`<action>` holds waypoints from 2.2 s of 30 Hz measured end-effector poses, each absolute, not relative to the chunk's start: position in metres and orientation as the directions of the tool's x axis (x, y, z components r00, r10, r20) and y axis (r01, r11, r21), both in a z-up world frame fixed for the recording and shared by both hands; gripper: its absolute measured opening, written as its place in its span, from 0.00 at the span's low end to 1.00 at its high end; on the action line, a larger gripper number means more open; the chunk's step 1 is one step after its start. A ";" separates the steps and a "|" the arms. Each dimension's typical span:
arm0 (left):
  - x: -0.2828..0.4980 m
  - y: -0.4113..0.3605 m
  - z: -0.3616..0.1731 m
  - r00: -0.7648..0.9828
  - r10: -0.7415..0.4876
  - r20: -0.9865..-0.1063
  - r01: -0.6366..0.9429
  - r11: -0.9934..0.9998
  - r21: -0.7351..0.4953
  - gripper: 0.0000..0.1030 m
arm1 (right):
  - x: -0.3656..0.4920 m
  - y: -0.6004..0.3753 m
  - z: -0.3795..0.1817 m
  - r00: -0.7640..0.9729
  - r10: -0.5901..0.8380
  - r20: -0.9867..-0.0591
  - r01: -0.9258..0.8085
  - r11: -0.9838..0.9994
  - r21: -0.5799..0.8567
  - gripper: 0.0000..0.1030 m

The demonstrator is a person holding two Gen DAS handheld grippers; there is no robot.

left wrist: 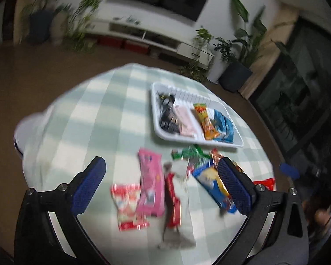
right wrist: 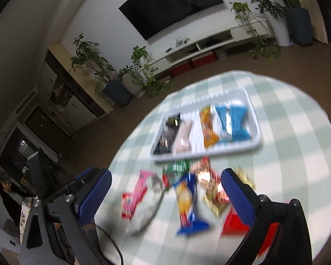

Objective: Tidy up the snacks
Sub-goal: 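Withdraw both tools from the tray toward the remaining snacks, then grasp the white-red wrapped bar with the left tool while the right tool grasps the blue cake packet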

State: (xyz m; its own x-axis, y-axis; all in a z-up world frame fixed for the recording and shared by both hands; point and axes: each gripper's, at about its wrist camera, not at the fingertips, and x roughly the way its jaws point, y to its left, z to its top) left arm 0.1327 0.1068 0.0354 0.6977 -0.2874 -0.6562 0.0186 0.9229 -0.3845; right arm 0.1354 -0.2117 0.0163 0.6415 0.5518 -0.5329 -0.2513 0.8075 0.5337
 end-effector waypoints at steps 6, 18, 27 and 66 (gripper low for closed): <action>0.098 0.091 0.004 0.651 -0.243 -0.719 0.053 0.959 -0.277 0.99 | 0.089 -0.221 -0.021 0.655 0.456 -0.603 -0.173 0.867 0.468 0.94; 0.128 0.014 -0.019 0.524 -0.210 -0.826 0.210 0.971 -0.114 0.78 | 0.082 -0.192 -0.024 0.637 0.404 -0.656 -0.260 0.914 0.310 0.84; 0.156 0.000 -0.039 0.446 -0.182 -0.876 0.257 0.964 -0.070 0.59 | 0.083 -0.191 -0.031 0.621 0.413 -0.666 -0.261 0.911 0.320 0.82; 0.131 0.013 -0.055 0.393 -0.382 -0.837 0.315 0.911 -0.268 0.15 | 0.095 -0.177 -0.029 0.611 0.383 -0.693 -0.295 0.922 0.249 0.71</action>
